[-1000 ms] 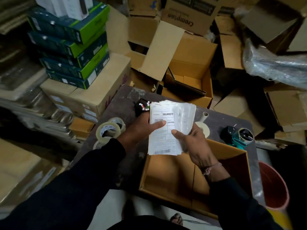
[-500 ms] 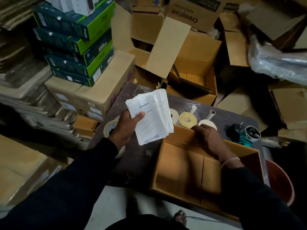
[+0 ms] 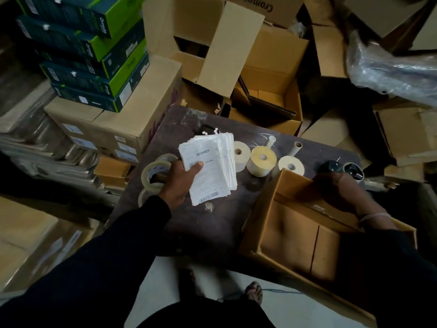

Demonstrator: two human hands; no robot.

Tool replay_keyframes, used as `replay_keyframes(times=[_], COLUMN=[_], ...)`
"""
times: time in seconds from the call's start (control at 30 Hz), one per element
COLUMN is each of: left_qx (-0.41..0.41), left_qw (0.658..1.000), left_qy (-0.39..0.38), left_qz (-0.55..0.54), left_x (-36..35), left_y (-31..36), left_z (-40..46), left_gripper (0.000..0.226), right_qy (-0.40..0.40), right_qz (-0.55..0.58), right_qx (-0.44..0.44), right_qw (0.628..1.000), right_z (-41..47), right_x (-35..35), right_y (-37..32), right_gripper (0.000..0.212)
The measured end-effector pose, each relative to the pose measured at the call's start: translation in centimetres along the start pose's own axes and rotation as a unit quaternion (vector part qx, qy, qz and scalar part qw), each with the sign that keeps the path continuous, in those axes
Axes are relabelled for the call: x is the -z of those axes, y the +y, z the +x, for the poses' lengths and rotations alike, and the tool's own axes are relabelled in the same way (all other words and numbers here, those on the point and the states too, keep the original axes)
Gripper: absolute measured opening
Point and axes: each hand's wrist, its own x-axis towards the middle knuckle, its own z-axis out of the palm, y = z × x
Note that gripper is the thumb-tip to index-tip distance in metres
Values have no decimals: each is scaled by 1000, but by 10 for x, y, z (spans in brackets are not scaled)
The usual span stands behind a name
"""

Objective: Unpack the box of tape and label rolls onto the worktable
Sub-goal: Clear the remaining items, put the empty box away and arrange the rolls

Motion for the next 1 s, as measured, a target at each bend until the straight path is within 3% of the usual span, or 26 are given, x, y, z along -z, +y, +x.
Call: replay_keyframes(times=[0.1,0.23,0.3,0.4,0.43,0.57,0.67,0.73,0.87,1.0], left_qx=[10,40,53,50,46,26,3,-10,-4,-9], left_qw=[1000,999,999,998,998,999,998,996,995,993], left_qy=[-5,-18,-6,20,29,42,41,30,17,8], left_qz=[12,-1,-10,-11,-11,21,56,81,102,117], left_x=[2,1,-2,-5,-5,-7,-6,-5,-4,-12], left_y=[-10,-28,-37,-50,-55,-66,-76,-89,-97,-94], left_z=[1,2,3,6,7,11,13,11,5,6], left_gripper=[11,16,16,24,28,35,34,36,46,50], right_qy=[-44,60,56,-29,-40,28,113,115,107,101], right_qz=[25,73,138,309,350,416,483,526,527,501], right_qx=[34,63,65,-48,-96,-213,-244,-284,-321,-298], right_qw=[998,993,987,949,931,883,833,793,780,806], right_z=[-1,20,30,48,53,65,63,58,50,51], right_x=[5,-10,-29,-73,-89,-142,-167,-181,-200,-206], right_y=[-39,-120,-155,-194,-202,-217,-221,-223,-221,-223], right_gripper=[39,47,57,92,90,44,38,38,43,46])
